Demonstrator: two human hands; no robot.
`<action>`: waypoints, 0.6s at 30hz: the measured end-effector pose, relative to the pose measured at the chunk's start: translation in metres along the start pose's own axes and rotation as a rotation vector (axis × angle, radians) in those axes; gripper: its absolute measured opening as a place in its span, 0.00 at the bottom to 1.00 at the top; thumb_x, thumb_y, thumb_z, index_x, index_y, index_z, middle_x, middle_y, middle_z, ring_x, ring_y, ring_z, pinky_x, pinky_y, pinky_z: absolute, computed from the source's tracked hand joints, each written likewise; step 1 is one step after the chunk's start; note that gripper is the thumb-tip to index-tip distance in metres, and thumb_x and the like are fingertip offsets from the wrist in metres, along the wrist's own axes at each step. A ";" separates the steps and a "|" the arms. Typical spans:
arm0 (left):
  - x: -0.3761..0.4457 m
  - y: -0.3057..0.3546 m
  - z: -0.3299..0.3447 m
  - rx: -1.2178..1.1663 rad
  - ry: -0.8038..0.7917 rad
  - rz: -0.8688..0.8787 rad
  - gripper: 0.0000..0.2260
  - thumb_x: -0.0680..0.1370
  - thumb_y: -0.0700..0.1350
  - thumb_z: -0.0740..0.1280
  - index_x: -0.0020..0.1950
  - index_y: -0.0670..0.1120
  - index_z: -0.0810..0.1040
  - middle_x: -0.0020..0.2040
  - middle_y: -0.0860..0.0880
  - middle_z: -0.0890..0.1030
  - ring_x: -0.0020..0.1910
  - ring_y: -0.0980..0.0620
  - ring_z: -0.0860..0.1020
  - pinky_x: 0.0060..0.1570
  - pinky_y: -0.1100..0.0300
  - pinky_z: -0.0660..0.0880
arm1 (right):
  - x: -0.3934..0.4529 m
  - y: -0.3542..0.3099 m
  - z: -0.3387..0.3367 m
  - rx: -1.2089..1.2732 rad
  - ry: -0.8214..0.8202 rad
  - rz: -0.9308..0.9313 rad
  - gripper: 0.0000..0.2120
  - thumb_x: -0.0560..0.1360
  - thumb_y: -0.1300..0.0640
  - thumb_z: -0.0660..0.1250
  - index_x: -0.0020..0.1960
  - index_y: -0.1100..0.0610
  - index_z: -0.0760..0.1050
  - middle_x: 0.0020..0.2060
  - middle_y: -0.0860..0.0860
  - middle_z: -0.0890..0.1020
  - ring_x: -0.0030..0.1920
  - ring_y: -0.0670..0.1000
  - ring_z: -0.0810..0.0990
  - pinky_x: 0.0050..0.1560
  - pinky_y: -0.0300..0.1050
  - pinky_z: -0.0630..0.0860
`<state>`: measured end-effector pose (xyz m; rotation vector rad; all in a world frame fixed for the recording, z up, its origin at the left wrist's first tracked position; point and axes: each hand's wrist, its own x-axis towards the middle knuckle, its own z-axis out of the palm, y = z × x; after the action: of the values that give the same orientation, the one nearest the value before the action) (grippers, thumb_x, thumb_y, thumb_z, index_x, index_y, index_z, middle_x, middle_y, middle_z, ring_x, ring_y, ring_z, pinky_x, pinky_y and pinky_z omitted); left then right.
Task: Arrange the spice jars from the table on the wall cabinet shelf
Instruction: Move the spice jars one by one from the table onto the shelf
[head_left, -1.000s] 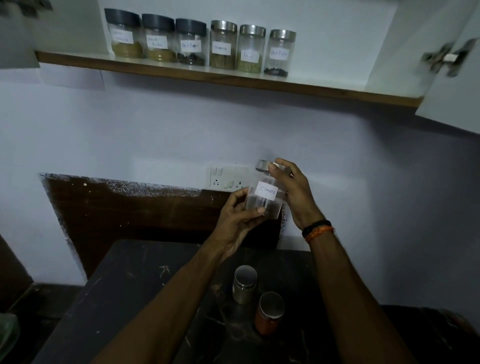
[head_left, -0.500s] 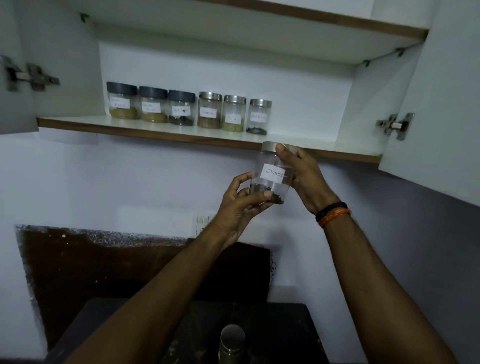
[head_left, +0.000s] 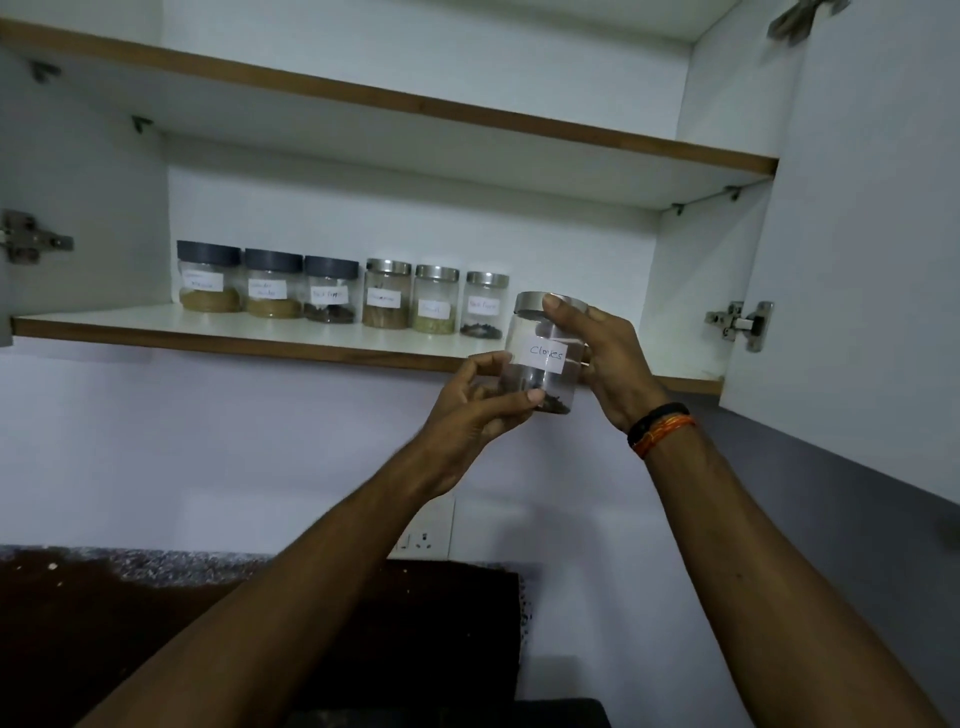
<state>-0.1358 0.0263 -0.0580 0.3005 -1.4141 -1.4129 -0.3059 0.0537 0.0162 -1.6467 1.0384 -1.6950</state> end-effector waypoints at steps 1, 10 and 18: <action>0.005 0.004 -0.001 0.084 -0.011 0.012 0.27 0.72 0.43 0.77 0.69 0.44 0.72 0.63 0.39 0.80 0.62 0.43 0.81 0.64 0.47 0.77 | 0.004 -0.001 -0.003 0.003 0.021 -0.003 0.18 0.69 0.40 0.77 0.53 0.50 0.86 0.46 0.49 0.88 0.46 0.48 0.87 0.42 0.41 0.81; 0.054 0.034 -0.023 1.503 -0.213 0.582 0.15 0.79 0.38 0.63 0.65 0.42 0.77 0.57 0.45 0.79 0.56 0.49 0.76 0.53 0.61 0.70 | 0.038 -0.009 -0.033 0.011 0.129 -0.052 0.17 0.69 0.41 0.75 0.52 0.50 0.86 0.51 0.54 0.86 0.52 0.54 0.84 0.49 0.49 0.82; 0.116 0.026 -0.024 1.840 -0.497 0.064 0.27 0.84 0.59 0.56 0.80 0.50 0.59 0.76 0.49 0.68 0.71 0.47 0.71 0.66 0.51 0.69 | 0.079 -0.001 -0.045 -0.093 0.127 -0.105 0.19 0.76 0.47 0.73 0.61 0.57 0.78 0.56 0.58 0.85 0.55 0.56 0.85 0.52 0.51 0.82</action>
<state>-0.1514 -0.0703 0.0135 1.0317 -2.7378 0.3296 -0.3580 -0.0037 0.0635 -1.6966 1.1232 -1.8654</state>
